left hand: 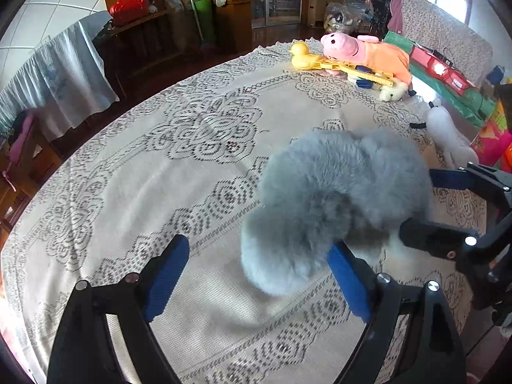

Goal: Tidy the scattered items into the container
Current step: 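Close the right tool on the grey elephant plush and lift it, then carry the held grey plush with the right tool over the blue bin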

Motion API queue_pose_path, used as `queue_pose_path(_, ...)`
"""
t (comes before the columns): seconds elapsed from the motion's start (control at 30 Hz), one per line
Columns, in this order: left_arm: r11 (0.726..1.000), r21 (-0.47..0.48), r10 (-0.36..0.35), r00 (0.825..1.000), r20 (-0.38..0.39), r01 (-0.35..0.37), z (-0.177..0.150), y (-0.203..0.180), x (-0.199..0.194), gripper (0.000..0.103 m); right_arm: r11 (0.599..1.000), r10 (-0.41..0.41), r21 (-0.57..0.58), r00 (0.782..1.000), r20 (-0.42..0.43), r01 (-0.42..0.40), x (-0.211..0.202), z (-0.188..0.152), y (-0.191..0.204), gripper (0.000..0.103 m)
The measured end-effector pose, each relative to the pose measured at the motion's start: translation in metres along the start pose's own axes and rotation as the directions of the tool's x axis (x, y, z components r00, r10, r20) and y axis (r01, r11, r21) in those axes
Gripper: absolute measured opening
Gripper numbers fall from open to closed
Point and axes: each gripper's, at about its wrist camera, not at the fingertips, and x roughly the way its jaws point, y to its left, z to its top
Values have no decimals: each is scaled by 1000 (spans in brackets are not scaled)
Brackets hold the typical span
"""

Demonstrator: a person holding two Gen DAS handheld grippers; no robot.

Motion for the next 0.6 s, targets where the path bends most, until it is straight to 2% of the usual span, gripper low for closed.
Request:
queue_pose_path(0.13, 1000, 9, 16, 1000, -26, -16, 1, -4, 24, 86, 1000, -13, 2, 1000, -14, 13, 16, 3, -4, 96)
queue_pose_path(0.17, 1000, 8, 13, 999, -32, -13, 1, -4, 29, 80, 1000, -6, 0, 1000, -23, 6, 20, 2, -5, 86)
queue_pose_path(0.2, 1000, 2, -7, 1000, -24, 7, 0, -4, 30, 60, 1000, 2, -3, 1000, -32, -2, 25, 2, -5, 71)
queue_pose_path(0.23, 999, -6, -32, 999, -10, 32, 0, -3, 29, 33, 1000, 5, -1, 999, -35, -5, 28, 1, -6, 29)
queue_pose_path(0.27, 999, -11, -47, 999, -10, 46, 0, -3, 28, 22, 1000, 8, 2, 999, -36, -8, 29, 0, -6, 19)
queue_pose_path(0.3, 998, -16, -56, 998, -17, 56, 0, -2, 27, 9, 1000, 23, 1, 999, -30, -23, 29, -2, -6, 19)
queue_pose_path(0.43, 998, -17, -53, 998, 36, 53, -5, -3, 8, 9, 998, 66, -18, 998, 9, -65, 18, -7, -1, 19)
queue_pose_path(0.6, 998, -36, -54, 993, 102, 58, -14, 1, -34, 9, 991, 114, -78, 991, 67, -108, -9, -9, 21, 19)
